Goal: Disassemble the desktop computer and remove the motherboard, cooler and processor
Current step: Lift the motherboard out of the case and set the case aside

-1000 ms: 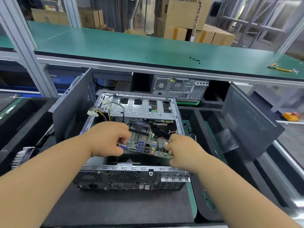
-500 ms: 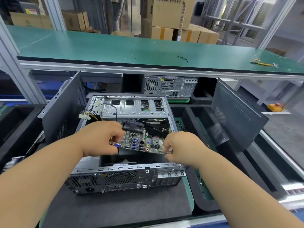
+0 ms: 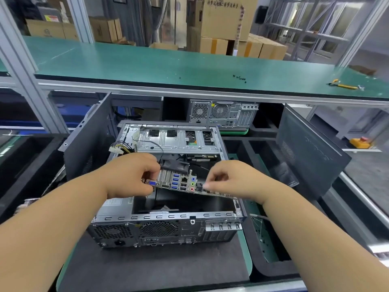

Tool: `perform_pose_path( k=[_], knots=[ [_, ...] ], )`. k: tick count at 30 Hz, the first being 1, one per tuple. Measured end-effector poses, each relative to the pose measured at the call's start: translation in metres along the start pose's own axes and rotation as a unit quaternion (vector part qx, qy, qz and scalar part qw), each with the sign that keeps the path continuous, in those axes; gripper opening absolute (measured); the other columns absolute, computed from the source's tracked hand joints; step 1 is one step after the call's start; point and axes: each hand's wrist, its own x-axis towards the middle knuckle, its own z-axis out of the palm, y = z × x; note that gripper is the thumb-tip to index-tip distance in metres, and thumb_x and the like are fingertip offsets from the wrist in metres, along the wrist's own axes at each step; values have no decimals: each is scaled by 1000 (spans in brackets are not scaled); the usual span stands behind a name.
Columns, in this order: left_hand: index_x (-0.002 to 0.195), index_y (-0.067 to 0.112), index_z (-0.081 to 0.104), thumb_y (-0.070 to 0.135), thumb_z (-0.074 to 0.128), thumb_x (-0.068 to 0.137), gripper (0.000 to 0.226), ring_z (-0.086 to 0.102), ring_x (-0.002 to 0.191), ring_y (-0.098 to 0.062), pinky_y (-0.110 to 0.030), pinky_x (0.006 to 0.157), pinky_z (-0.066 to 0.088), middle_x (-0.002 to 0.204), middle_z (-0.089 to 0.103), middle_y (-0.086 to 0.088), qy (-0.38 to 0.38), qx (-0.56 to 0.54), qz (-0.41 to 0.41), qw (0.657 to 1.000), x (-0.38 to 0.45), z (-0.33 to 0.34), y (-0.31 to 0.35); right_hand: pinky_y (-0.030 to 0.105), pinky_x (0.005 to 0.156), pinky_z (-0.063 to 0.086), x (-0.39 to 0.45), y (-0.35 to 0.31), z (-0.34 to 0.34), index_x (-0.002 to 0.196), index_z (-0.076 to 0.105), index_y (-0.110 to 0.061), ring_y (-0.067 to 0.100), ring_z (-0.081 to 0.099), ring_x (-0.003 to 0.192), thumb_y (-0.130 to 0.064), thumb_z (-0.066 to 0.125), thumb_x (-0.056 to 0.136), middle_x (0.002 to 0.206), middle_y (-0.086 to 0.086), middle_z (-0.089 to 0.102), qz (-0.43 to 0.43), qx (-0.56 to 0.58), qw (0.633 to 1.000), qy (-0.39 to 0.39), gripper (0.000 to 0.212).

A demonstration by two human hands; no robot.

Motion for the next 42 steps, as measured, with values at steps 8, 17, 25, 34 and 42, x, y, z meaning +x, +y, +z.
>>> perform_pose_path(
  k=[8,17,25,34,42],
  knots=[
    [64,36,45,25,67,66,24,51,77,-4,-31,69,49,80,49,14,7,5,-25,1000,-7,6,2,33,94,43,76,-5,27,142,46,-26,17,57,116,-73,51,83,138,-5,53,136,101,985,-44,75],
    [66,37,47,24,68,67,25,50,80,-2,-23,69,44,80,50,16,17,-11,-39,999,-9,8,4,26,64,44,118,-16,46,131,53,-14,11,54,90,-57,72,80,118,-3,56,177,203,957,-111,69],
    [81,39,61,30,78,66,24,52,91,-1,-29,81,47,90,54,20,118,-64,-71,988,-15,21,-1,28,58,56,123,-10,52,93,68,-13,17,67,71,-38,82,77,76,-2,74,185,330,921,-91,33],
    [108,45,56,69,78,52,66,58,77,1,-18,67,44,99,54,19,161,-141,-258,942,-26,19,-10,27,62,56,123,-9,43,103,71,-9,17,73,66,-39,83,74,82,2,77,200,390,891,-119,43],
    [106,41,61,35,84,70,43,63,86,8,-4,73,43,104,55,19,276,-201,-197,919,-24,-8,-2,19,48,50,119,-13,33,88,71,-18,12,69,55,-56,82,47,71,-2,74,172,413,883,-140,57]
  ],
)
